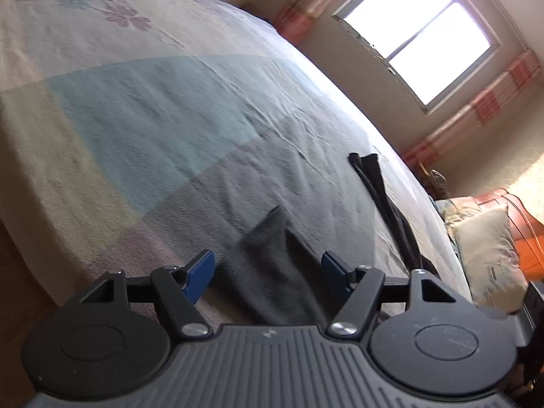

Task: Fold clothes
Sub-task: 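Open the right tool and pull it back while the left tool holds the cuff, then open the left tool to release the cuff and lift both tools away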

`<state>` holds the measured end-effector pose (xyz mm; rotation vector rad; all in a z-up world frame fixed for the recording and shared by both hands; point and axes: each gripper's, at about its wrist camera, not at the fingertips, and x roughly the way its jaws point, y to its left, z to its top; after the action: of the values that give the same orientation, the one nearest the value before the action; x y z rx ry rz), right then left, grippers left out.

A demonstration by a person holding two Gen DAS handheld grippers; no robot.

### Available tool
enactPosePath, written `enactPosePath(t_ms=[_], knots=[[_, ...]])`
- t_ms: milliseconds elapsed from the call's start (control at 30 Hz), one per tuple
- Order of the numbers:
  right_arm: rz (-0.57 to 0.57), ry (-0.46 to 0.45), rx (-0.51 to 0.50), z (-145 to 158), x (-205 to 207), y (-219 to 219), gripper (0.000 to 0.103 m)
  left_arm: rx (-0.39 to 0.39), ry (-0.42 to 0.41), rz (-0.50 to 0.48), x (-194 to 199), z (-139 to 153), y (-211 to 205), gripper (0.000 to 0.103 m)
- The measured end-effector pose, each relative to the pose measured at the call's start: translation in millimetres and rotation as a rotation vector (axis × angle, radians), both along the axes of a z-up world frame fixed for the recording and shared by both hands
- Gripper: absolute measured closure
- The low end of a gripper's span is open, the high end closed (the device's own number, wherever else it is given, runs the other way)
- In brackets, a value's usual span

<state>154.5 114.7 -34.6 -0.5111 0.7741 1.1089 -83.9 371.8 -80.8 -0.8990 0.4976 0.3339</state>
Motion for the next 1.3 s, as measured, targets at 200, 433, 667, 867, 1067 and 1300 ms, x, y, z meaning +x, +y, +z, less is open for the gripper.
enactPosePath(t_ms=[200,433,667,867,1067,1300], knots=[[-0.169,0.081,0.132,8.9,0.3,-51.3,0.078,-0.237,-0.051,0.093,-13.3,-27.6,7.2,0.037],[-0.204,0.134,0.178,3.5,-1.7,-65.7,0.076,-0.279,-0.065,0.08,6.9,-32.4,22.6,0.035],[-0.205,0.145,0.214,7.0,-5.7,-80.5,0.071,-0.283,-0.06,-0.023,12.5,-35.0,6.2,0.035],[-0.239,0.149,0.242,8.5,-7.7,-96.9,0.071,-0.21,-0.059,-0.113,38.2,-31.4,5.3,0.04],[-0.294,0.134,0.228,10.0,-10.1,-124.3,0.07,-0.102,0.062,-0.025,25.7,-27.0,-5.5,0.103],[-0.277,0.141,0.226,10.7,-2.4,-126.0,0.07,0.008,0.073,-0.025,15.1,5.3,-8.8,0.102]])
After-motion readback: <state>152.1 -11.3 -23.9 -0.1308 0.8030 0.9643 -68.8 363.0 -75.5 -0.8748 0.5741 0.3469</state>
